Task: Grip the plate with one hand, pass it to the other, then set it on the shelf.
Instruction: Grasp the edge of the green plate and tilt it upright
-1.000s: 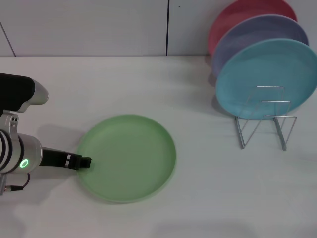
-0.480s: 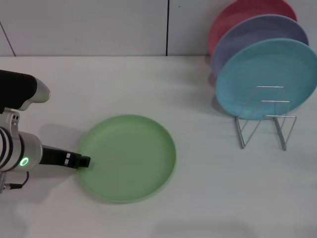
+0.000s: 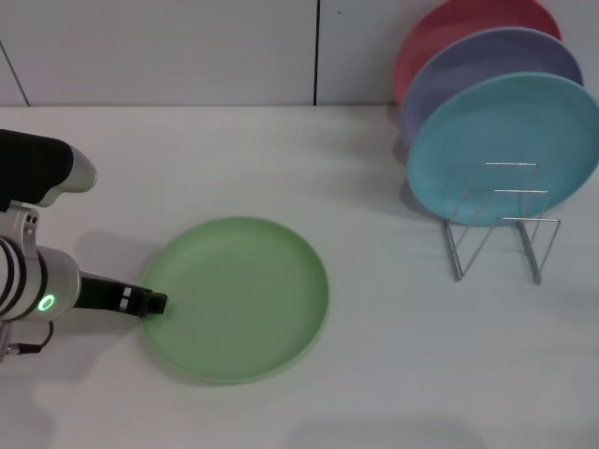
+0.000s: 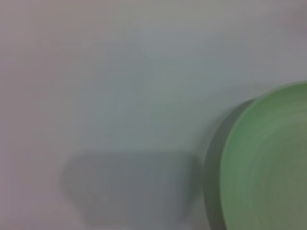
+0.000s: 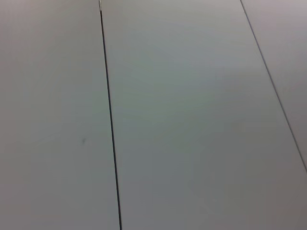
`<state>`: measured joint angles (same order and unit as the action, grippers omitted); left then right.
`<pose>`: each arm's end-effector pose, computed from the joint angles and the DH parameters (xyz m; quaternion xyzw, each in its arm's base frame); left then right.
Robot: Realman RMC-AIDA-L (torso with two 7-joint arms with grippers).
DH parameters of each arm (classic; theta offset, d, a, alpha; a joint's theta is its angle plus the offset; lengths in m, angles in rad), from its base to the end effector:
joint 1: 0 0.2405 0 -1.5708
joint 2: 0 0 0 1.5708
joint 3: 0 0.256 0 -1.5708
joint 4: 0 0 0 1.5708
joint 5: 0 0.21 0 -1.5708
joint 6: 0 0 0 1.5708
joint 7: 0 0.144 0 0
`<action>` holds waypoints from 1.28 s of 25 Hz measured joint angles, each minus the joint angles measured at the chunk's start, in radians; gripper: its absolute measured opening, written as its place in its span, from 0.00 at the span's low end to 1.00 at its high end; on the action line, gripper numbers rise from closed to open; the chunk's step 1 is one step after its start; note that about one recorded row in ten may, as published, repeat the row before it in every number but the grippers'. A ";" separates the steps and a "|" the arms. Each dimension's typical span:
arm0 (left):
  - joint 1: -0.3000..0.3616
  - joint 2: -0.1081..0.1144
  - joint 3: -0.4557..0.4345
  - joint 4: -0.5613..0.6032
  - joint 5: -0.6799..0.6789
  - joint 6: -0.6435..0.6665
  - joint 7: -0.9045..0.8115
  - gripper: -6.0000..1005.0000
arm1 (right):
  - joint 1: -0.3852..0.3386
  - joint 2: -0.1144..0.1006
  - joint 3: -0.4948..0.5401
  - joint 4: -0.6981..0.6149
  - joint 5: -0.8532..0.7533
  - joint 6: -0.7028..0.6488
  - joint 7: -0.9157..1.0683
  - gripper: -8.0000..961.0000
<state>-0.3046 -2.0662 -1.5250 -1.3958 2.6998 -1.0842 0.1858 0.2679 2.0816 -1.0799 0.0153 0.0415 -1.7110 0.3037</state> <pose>-0.2455 0.3396 -0.0160 -0.8205 -0.4536 0.0951 0.3347 0.3785 0.2286 0.0834 -0.4684 0.1747 0.3888 0.7739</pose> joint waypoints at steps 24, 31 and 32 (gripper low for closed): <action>-0.010 0.002 0.001 -0.023 0.009 -0.028 -0.007 0.25 | 0.001 0.000 0.000 -0.001 0.000 -0.001 -0.003 0.85; -0.004 0.002 0.001 -0.046 0.019 -0.032 -0.005 0.08 | -0.001 0.000 0.000 -0.003 0.000 -0.001 -0.003 0.85; -0.005 0.002 0.001 -0.047 0.019 -0.033 -0.004 0.08 | -0.002 0.000 0.000 -0.006 0.000 -0.001 -0.002 0.85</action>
<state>-0.3094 -2.0646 -1.5245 -1.4423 2.7187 -1.1168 0.1817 0.2658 2.0815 -1.0798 0.0097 0.0415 -1.7120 0.3022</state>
